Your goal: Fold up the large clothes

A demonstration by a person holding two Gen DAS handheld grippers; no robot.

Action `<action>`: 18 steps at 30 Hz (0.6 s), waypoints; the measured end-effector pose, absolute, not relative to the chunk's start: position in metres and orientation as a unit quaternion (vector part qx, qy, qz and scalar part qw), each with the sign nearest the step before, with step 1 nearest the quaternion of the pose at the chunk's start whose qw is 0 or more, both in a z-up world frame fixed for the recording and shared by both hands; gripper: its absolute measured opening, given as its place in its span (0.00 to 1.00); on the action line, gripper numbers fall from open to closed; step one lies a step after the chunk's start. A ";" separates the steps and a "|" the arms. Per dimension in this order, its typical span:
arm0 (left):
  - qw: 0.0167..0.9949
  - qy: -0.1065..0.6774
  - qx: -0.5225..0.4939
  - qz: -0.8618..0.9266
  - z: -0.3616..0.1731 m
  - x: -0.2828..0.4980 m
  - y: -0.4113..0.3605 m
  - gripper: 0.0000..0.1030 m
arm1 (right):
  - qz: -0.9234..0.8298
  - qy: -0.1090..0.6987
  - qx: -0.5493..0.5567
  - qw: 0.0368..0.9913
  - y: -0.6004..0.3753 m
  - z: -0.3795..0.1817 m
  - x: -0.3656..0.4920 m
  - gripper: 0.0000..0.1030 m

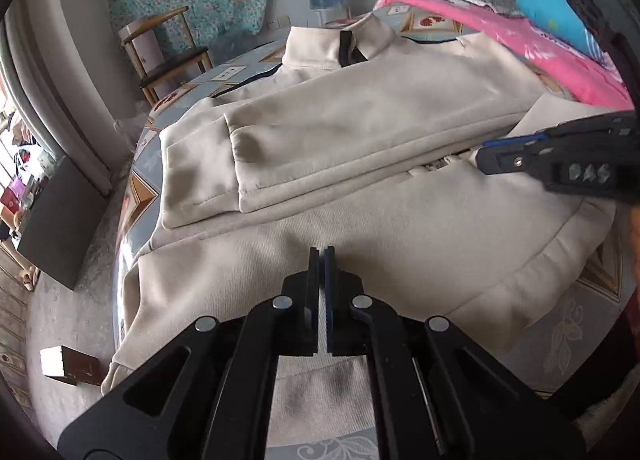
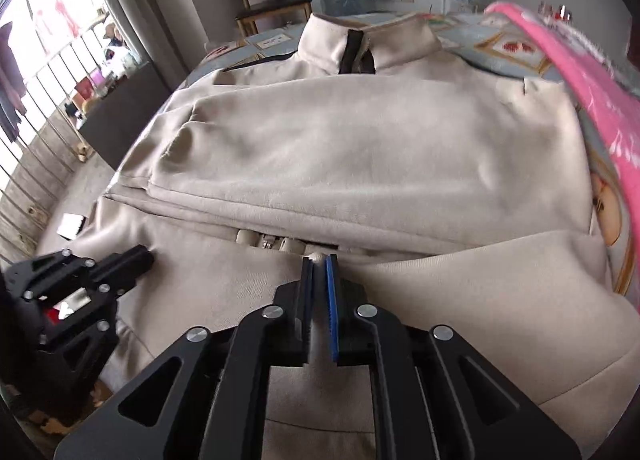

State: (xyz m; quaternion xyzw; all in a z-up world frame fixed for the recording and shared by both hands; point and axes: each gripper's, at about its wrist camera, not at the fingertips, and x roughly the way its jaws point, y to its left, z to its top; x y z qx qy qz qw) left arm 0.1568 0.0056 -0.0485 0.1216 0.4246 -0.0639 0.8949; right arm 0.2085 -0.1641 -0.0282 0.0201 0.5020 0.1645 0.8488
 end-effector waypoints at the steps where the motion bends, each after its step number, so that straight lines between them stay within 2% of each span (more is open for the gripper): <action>1: 0.895 0.426 0.118 -0.064 -0.049 0.158 0.006 0.02 | 0.170 0.507 0.041 0.844 -0.173 -0.025 0.208 0.13; 3: 0.895 0.428 0.109 -0.065 -0.049 0.159 0.009 0.02 | 0.156 0.500 0.073 0.848 -0.203 -0.010 0.204 0.16; 6: 0.894 0.431 0.100 -0.068 -0.049 0.158 0.011 0.02 | 0.097 0.468 0.085 0.874 -0.251 0.014 0.192 0.38; 7: 0.894 0.431 0.098 -0.068 -0.048 0.158 0.012 0.02 | 0.065 0.460 0.088 0.881 -0.273 0.020 0.189 0.41; 10: 0.894 0.430 0.101 -0.069 -0.049 0.157 0.011 0.02 | 0.024 0.475 0.105 0.873 -0.317 0.015 0.194 0.41; 15: 0.894 0.427 0.115 -0.067 -0.048 0.156 0.009 0.02 | 0.026 0.511 0.086 0.855 -0.331 -0.012 0.212 0.41; 18: 0.894 0.428 0.112 -0.066 -0.048 0.156 0.009 0.02 | 0.043 0.512 0.076 0.854 -0.326 -0.017 0.217 0.31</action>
